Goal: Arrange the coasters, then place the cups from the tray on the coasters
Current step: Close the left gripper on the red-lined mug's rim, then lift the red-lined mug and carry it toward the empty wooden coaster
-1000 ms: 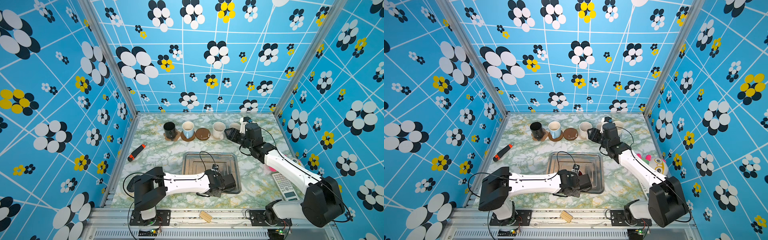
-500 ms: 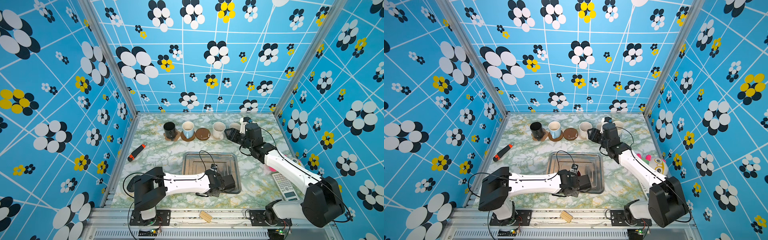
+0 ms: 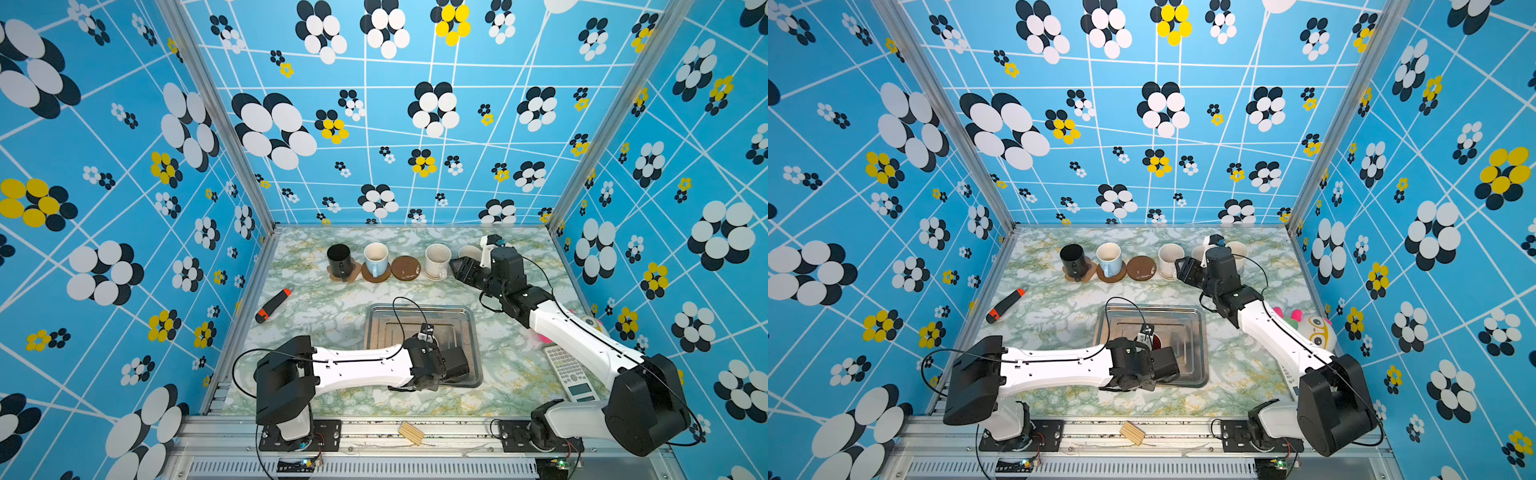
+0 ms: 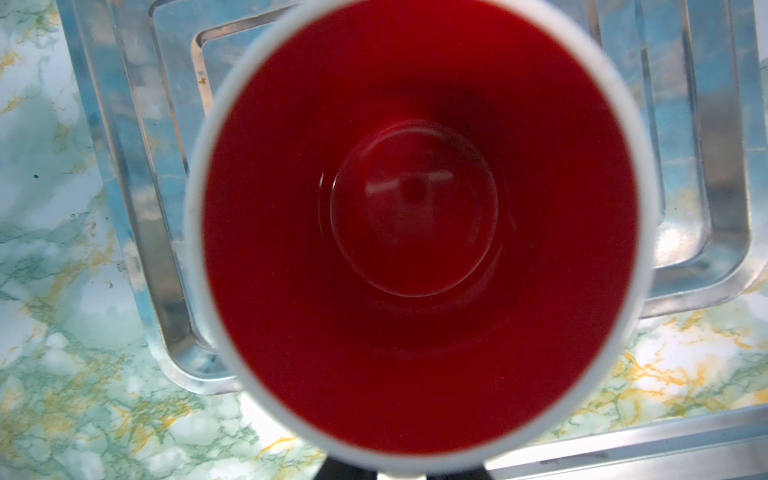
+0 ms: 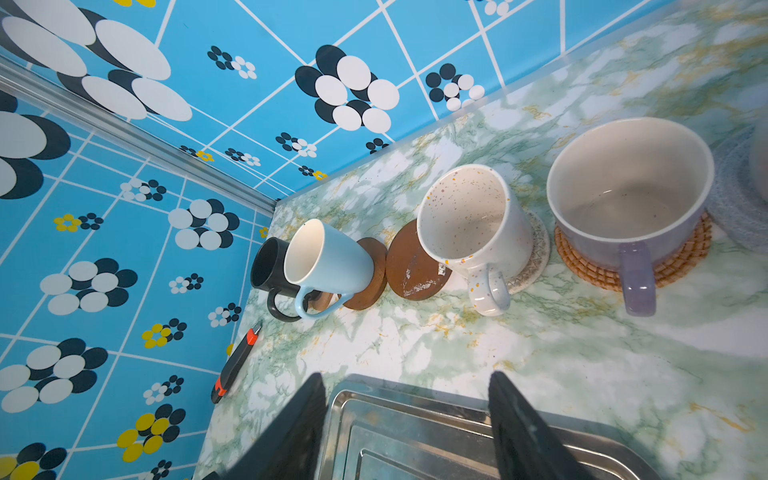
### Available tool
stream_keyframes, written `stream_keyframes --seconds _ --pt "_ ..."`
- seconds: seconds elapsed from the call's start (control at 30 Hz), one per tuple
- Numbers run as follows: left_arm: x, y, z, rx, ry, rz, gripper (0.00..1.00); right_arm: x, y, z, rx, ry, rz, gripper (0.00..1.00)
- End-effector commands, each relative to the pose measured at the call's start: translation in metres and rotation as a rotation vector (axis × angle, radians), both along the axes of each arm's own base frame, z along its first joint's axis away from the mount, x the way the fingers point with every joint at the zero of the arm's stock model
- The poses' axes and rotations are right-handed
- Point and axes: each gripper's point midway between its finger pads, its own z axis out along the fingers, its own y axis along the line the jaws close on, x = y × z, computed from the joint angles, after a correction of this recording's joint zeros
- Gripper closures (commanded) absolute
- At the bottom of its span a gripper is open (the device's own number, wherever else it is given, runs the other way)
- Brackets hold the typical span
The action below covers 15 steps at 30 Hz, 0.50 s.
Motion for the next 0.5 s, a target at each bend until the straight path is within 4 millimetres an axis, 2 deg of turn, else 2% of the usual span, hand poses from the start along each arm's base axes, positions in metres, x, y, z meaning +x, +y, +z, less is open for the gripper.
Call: stream_keyframes --seconds 0.0,0.47 --pt "0.015 -0.006 0.03 -0.077 -0.084 0.01 1.0 -0.002 -0.005 0.004 -0.015 -0.02 0.0 0.36" --pt "0.045 0.006 0.033 -0.109 -0.069 0.02 1.0 -0.004 -0.01 0.009 -0.023 -0.022 -0.018 0.36"
